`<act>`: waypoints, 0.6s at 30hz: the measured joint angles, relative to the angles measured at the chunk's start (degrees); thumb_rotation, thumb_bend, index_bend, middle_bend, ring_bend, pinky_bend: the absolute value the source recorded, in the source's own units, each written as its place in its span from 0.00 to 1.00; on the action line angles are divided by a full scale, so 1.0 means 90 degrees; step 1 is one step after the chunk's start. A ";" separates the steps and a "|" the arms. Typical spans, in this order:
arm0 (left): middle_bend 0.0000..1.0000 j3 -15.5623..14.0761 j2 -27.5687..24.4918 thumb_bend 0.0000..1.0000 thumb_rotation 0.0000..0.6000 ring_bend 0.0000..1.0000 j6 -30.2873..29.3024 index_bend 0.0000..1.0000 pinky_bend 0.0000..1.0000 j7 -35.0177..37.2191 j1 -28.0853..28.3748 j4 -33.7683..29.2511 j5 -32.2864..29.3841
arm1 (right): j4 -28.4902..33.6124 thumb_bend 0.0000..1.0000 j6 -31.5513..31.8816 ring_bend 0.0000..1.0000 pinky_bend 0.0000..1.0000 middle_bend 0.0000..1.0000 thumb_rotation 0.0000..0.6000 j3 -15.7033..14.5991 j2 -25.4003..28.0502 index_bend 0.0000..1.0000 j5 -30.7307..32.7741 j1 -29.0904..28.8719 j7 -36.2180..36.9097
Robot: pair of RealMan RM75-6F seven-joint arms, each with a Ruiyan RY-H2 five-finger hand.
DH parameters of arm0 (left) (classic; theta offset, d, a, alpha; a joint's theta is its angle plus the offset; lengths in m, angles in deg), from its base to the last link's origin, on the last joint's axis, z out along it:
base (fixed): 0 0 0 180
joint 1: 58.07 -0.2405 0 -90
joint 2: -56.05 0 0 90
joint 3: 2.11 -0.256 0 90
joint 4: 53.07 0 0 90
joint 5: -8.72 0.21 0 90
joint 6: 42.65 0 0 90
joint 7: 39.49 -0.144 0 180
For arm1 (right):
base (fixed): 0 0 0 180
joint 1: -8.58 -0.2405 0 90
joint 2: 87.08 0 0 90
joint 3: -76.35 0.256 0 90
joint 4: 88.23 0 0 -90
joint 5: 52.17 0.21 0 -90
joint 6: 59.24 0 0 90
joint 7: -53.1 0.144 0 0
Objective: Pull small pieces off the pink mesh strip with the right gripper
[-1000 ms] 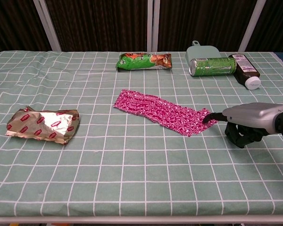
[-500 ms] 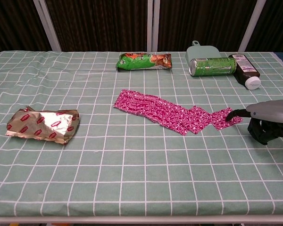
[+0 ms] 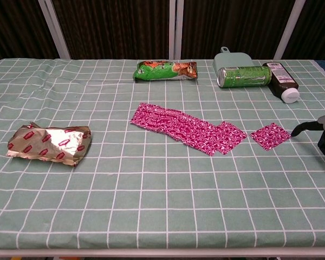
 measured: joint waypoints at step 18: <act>0.08 0.0027 -0.0056 0.15 1.00 0.07 -0.0078 0.11 0.24 0.0109 -0.0033 0.0001 -0.0005 | 0.0204 1.00 0.0119 0.90 0.82 0.95 1.00 0.0346 -0.0629 0.11 -0.0642 -0.0169 -0.0035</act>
